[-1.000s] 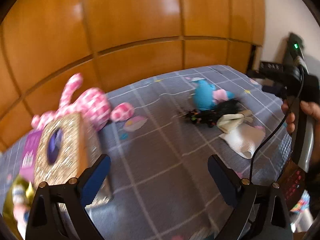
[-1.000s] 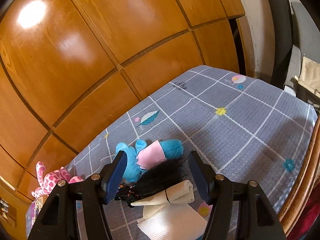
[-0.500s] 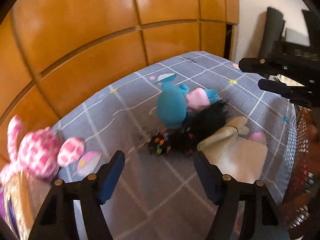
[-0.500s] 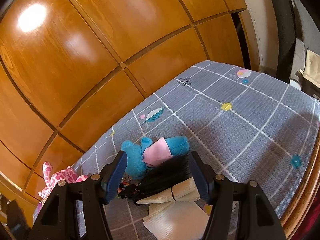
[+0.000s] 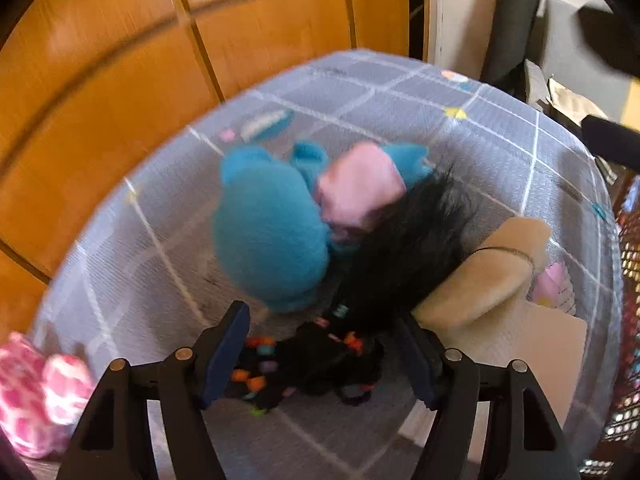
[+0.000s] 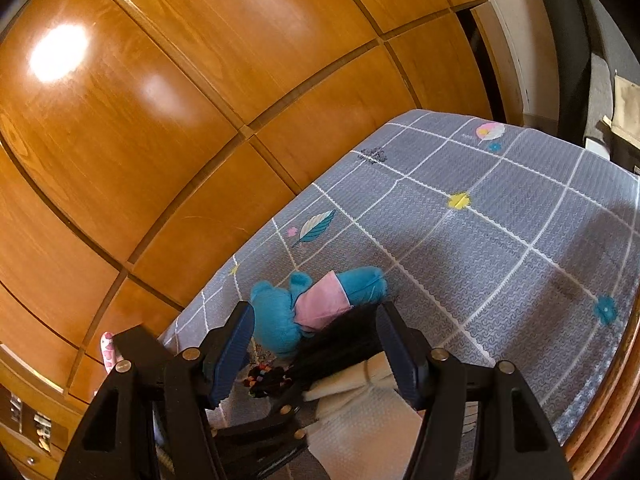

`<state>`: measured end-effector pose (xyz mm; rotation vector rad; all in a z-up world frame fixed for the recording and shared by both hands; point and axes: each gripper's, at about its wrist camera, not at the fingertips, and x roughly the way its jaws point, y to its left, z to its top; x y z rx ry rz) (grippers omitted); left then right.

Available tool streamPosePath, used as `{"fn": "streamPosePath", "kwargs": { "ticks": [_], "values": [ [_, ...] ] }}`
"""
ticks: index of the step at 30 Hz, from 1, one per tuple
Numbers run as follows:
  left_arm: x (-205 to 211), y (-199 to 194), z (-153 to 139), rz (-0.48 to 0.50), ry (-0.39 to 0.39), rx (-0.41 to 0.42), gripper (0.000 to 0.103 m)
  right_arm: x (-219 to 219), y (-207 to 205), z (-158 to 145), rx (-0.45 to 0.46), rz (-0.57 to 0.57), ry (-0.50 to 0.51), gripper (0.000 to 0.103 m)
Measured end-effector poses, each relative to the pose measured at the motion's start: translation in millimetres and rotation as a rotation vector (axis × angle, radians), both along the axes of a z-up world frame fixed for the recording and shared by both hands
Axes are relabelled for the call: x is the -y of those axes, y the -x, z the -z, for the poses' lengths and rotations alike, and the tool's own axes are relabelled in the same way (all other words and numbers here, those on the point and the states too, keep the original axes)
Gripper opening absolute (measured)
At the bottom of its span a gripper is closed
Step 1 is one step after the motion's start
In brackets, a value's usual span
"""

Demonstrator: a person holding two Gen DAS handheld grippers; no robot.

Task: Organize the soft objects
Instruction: 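Grasp the black hair piece with the left tool while the right tool grasps the beige rolled cloth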

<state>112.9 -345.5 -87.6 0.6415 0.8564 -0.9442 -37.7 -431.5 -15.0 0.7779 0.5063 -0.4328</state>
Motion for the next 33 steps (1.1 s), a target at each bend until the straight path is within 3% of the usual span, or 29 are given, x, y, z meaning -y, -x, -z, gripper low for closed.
{"fn": "streamPosePath", "kwargs": {
  "ticks": [3, 4, 11, 17, 24, 33],
  "values": [
    [-9, 5, 2, -0.009, 0.049, -0.055, 0.049, -1, -1, 0, -0.001, -0.001, 0.006, 0.064],
    [-12, 6, 1, -0.014, 0.063, -0.08, 0.035, -1, -1, 0, -0.002, 0.002, 0.01, 0.064],
    [-74, 24, -14, -0.141, 0.143, -0.114, 0.034, -5, -1, -3, -0.004, 0.005, 0.054, 0.064],
    [-141, 52, -24, -0.263, 0.174, -0.046, 0.034, -3, -2, -1, -0.023, 0.01, 0.045, 0.064],
    [-209, 51, -6, -0.528, 0.173, -0.094, 0.034, 4, 0, 6, -0.062, 0.044, -0.013, 0.064],
    [-243, 54, 1, -0.577, 0.224, -0.106, 0.035, 6, -31, 40, -0.357, -0.008, -0.168, 0.064]
  ]
}}
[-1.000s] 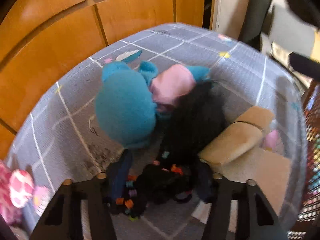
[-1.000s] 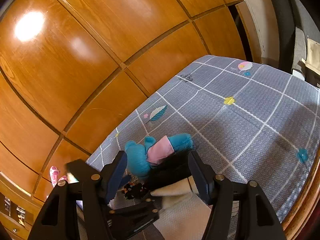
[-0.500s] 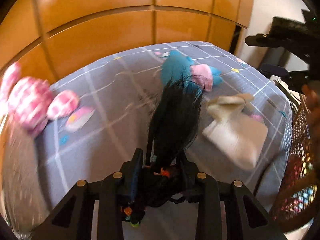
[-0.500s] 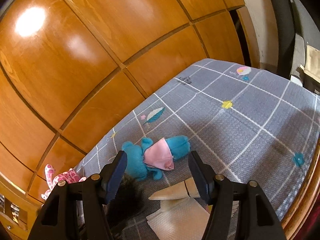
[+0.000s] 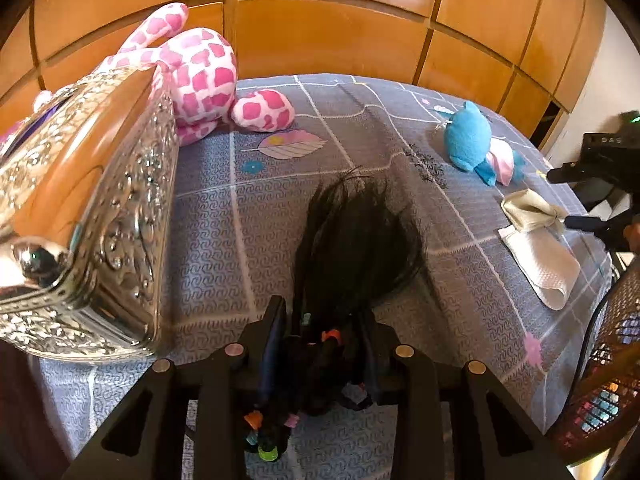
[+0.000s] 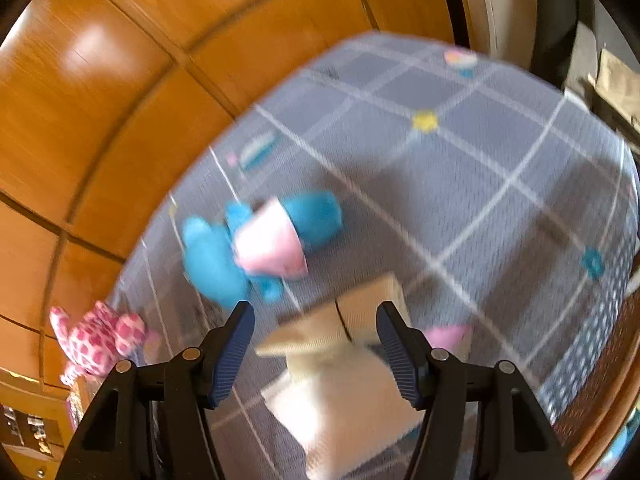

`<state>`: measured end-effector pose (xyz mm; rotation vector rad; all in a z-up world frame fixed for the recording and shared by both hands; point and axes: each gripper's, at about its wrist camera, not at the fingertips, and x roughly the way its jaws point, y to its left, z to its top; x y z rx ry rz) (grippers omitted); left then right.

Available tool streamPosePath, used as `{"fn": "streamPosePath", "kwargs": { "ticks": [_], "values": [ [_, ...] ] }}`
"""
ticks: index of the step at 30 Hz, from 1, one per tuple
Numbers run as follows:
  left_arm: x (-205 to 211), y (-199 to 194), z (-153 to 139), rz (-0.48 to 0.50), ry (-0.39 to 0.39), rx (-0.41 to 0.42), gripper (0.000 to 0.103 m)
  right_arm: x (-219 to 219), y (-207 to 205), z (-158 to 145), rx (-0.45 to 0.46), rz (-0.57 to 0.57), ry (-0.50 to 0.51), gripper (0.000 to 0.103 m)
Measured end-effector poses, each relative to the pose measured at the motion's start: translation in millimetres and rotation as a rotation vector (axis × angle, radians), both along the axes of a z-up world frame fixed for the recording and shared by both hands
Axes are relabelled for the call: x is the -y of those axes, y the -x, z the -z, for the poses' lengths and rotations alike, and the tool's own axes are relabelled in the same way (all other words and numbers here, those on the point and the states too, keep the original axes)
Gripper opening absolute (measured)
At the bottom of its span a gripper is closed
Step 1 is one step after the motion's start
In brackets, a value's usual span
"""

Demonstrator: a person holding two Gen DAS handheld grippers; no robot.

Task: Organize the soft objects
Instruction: 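Grasp the black hair piece with the left tool while the right tool grasps the beige rolled cloth, then carry the black hair piece into the tray and release while the right tool holds the beige cloth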

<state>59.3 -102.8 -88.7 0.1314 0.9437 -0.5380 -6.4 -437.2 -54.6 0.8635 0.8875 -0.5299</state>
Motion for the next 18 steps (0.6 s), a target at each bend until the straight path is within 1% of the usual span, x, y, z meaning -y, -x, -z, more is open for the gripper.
{"fn": "streamPosePath", "kwargs": {
  "ticks": [1, 2, 3, 7, 8, 9, 10, 11, 12, 13, 14, 16, 17, 18],
  "values": [
    [-1, 1, 0, 0.002, 0.001, 0.006, 0.035, -1, -1, 5, -0.02, -0.001, -0.031, 0.064],
    [-1, 2, 1, 0.005, 0.001, 0.015, 0.036, -1, -1, 12, -0.027, 0.014, -0.073, 0.064],
    [-2, 5, 1, 0.01, 0.0, 0.026, 0.036, -1, 0, 15, -0.024, 0.03, -0.094, 0.064],
    [-2, 9, 2, 0.015, -0.003, 0.055, 0.036, 10, -3, 32, -0.041, 0.117, -0.138, 0.064],
    [-2, 8, 2, 0.015, -0.003, 0.06, 0.037, 15, -8, 39, -0.058, 0.134, -0.154, 0.064],
    [-2, 9, 3, 0.014, -0.001, 0.067, 0.037, 18, -14, 45, -0.076, 0.135, -0.159, 0.066],
    [-2, 10, 3, 0.015, -0.001, 0.074, 0.037, 21, -20, 48, -0.085, 0.13, -0.151, 0.065],
    [-2, 12, 3, 0.016, -0.004, 0.084, 0.037, 20, -28, 47, -0.104, 0.104, -0.092, 0.052],
    [0, 12, 4, 0.016, -0.007, 0.087, 0.036, 18, -34, 43, -0.125, 0.078, -0.046, 0.029],
    [0, 12, 3, 0.014, -0.01, 0.084, 0.036, 14, -40, 41, -0.125, 0.035, -0.021, 0.028],
    [0, 11, 2, 0.011, -0.008, 0.074, 0.035, 9, -44, 40, -0.128, -0.006, -0.01, 0.025],
    [-1, 8, -2, 0.014, 0.017, 0.036, 0.033, -3, -53, 37, -0.155, -0.076, 0.047, 0.025],
    [-2, 7, -7, 0.016, 0.033, 0.027, 0.032, -8, -57, 37, -0.159, -0.114, 0.062, 0.025],
    [-3, 6, -14, 0.017, 0.048, 0.03, 0.032, -10, -59, 38, -0.159, -0.141, 0.052, 0.025]
  ]
}}
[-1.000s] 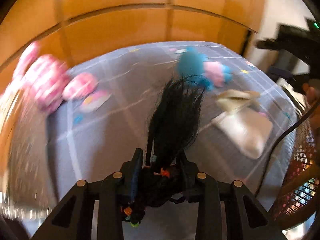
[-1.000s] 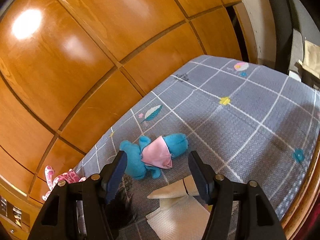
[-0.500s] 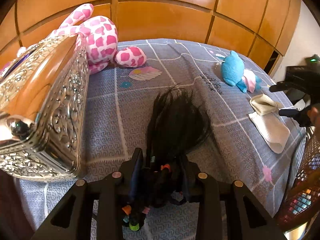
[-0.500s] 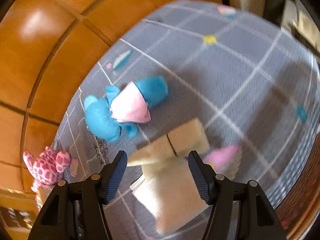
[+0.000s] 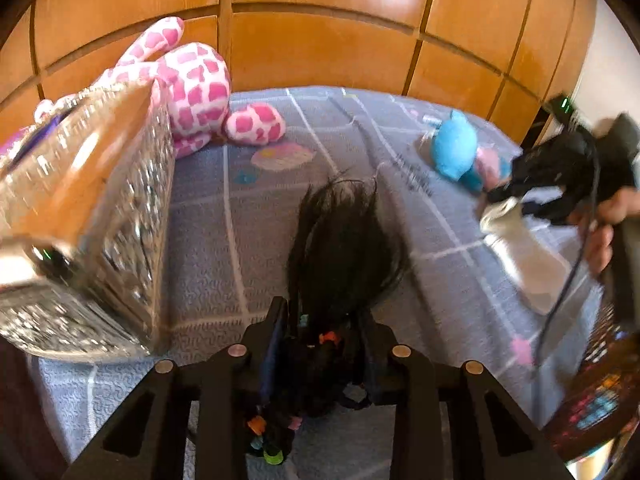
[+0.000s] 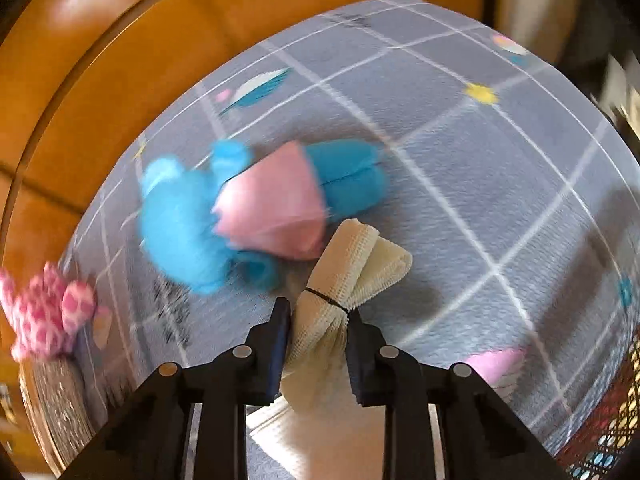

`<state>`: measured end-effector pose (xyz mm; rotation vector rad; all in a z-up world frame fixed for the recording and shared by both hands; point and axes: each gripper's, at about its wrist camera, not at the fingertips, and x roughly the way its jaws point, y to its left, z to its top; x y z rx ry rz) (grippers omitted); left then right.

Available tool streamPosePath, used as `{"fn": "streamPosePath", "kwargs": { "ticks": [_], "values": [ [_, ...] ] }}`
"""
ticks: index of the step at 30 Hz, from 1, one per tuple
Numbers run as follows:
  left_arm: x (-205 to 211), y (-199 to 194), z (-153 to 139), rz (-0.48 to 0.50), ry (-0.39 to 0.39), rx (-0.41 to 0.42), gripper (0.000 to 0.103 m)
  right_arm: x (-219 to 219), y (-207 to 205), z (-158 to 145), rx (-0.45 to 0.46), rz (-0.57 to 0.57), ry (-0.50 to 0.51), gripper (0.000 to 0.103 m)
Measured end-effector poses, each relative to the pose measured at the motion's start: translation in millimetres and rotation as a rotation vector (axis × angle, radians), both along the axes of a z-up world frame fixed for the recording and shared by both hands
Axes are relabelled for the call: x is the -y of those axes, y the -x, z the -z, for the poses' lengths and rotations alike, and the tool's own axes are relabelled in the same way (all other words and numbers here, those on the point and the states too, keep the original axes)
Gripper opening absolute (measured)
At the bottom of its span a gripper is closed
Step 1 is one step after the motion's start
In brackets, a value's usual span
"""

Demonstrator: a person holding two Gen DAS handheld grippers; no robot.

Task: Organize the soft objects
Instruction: 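Carry the black hair piece into the tray and release while the right tool holds the beige cloth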

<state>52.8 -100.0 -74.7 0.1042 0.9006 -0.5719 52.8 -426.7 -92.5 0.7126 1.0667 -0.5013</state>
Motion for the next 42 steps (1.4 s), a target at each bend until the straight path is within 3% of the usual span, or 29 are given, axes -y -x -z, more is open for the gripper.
{"fn": "streamPosePath", "kwargs": {
  "ticks": [5, 11, 16, 23, 29, 37, 42],
  "values": [
    [-7, -23, -47, -0.016, 0.109, -0.017, 0.032, -2, -2, 3, -0.012, -0.035, -0.025, 0.025],
    [-42, -84, -105, -0.149, 0.23, -0.056, 0.032, -10, -4, 3, -0.015, -0.059, -0.014, 0.025],
    [-96, -116, -130, -0.318, 0.224, 0.003, 0.032, -15, -5, -1, -0.014, -0.07, -0.005, 0.025],
    [-195, -136, -132, -0.573, 0.207, 0.005, 0.032, -21, -13, 0, -0.012, -0.095, 0.021, 0.025],
    [-258, -97, -120, -0.649, 0.19, -0.016, 0.032, -26, -15, -1, -0.015, -0.121, 0.034, 0.025],
    [-311, -8, -119, -0.683, 0.227, -0.005, 0.032, -43, -20, -6, -0.034, -0.187, 0.105, 0.025],
    [-348, 42, -103, -0.773, 0.203, -0.004, 0.033, -58, -22, -10, -0.045, -0.228, 0.166, 0.025]
  ]
}}
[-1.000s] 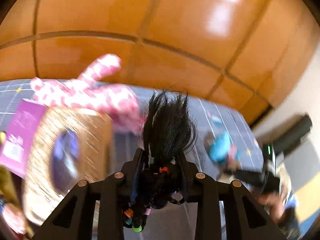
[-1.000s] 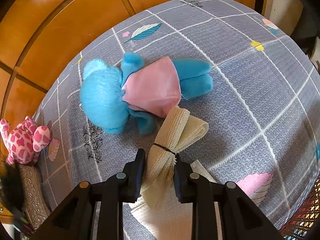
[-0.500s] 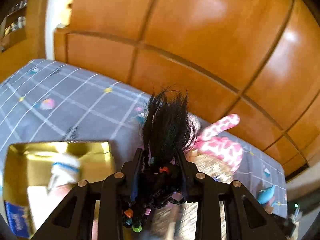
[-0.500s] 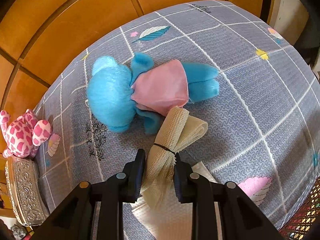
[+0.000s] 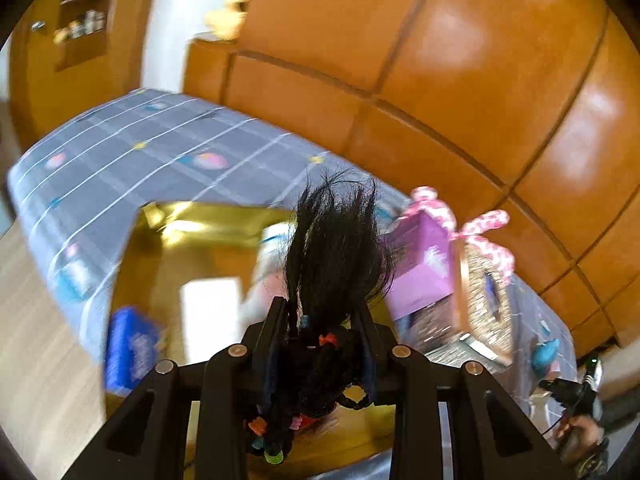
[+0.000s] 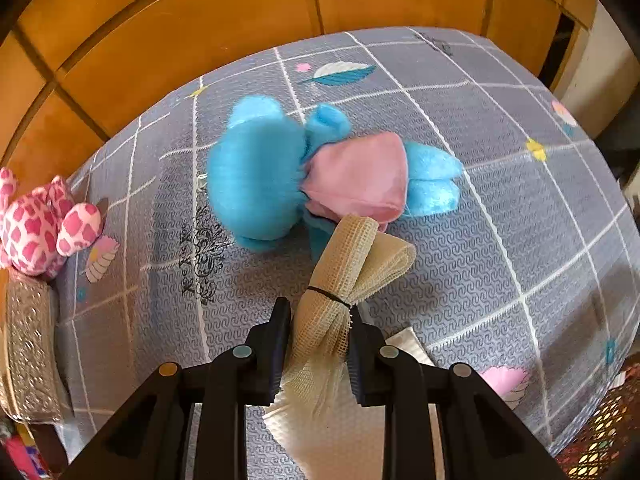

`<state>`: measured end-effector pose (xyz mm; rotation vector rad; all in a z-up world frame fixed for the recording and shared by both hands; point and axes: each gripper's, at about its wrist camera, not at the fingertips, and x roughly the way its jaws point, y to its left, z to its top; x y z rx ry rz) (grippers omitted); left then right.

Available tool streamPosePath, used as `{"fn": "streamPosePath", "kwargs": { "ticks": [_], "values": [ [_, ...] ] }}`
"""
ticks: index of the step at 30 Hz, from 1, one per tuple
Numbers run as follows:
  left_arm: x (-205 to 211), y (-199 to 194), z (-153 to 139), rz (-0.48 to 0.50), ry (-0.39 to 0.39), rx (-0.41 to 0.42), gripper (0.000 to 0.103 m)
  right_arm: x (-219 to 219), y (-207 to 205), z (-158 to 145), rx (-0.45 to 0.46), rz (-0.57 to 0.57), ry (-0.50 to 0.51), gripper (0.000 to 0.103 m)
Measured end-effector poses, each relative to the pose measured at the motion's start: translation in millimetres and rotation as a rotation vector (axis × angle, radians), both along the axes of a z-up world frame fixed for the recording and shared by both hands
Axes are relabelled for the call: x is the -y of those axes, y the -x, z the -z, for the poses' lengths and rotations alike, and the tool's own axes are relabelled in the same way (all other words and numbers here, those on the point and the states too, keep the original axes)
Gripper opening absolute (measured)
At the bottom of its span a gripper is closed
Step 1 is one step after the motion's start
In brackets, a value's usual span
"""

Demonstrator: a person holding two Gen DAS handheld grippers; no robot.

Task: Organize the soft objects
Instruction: 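Carry the black hair piece into the tray and release while the right tool holds the beige cloth, then carry the beige rolled cloth with the right tool toward the gold tray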

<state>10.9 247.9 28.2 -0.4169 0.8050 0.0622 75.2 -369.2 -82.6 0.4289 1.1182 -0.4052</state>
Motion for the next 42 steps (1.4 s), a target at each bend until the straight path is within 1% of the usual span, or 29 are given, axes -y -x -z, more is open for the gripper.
{"fn": "streamPosePath", "kwargs": {
  "ticks": [2, 4, 6, 8, 10, 12, 14, 16, 18, 19, 22, 29, 42],
  "values": [
    [-13, 13, 11, -0.043, -0.001, -0.018, 0.033, -4, -2, 0, -0.002, -0.022, 0.032, 0.025],
    [-24, 22, 25, -0.088, -0.023, -0.043, 0.033, -13, -3, -3, -0.008, -0.061, 0.084, 0.025],
    [-29, 26, 39, -0.111, -0.037, -0.076, 0.033, -23, -7, -3, -0.01, -0.097, 0.123, 0.024],
    [-33, 26, 50, -0.132, -0.025, -0.099, 0.033, -29, -9, -3, -0.017, -0.14, 0.164, 0.023],
    [-33, 24, 56, -0.152, -0.052, -0.114, 0.034, -36, -9, -3, -0.026, -0.168, 0.19, 0.023],
    [-29, 22, 62, -0.155, -0.09, -0.123, 0.036, -42, -10, -1, -0.044, -0.19, 0.224, 0.023],
    [-24, 21, 68, -0.153, -0.117, -0.136, 0.036, -44, -11, -1, -0.051, -0.196, 0.237, 0.023],
    [-19, 22, 71, -0.137, -0.157, -0.127, 0.045, -45, -10, -1, -0.054, -0.195, 0.242, 0.023],
    [-11, 24, 70, -0.143, -0.232, -0.107, 0.076, -45, -10, -1, -0.056, -0.193, 0.245, 0.023],
    [-7, 26, 69, -0.143, -0.256, -0.091, 0.078, -45, -10, -2, -0.057, -0.192, 0.245, 0.023],
    [2, 25, 69, -0.119, -0.306, -0.079, 0.078, -44, -10, -1, -0.064, -0.186, 0.248, 0.023],
    [15, 27, 64, -0.094, -0.372, -0.044, 0.078, -42, -13, 3, -0.072, -0.178, 0.244, 0.023],
    [29, 31, 57, -0.067, -0.387, -0.018, 0.078, -37, -18, 10, -0.085, -0.167, 0.193, 0.026]
  ]
}}
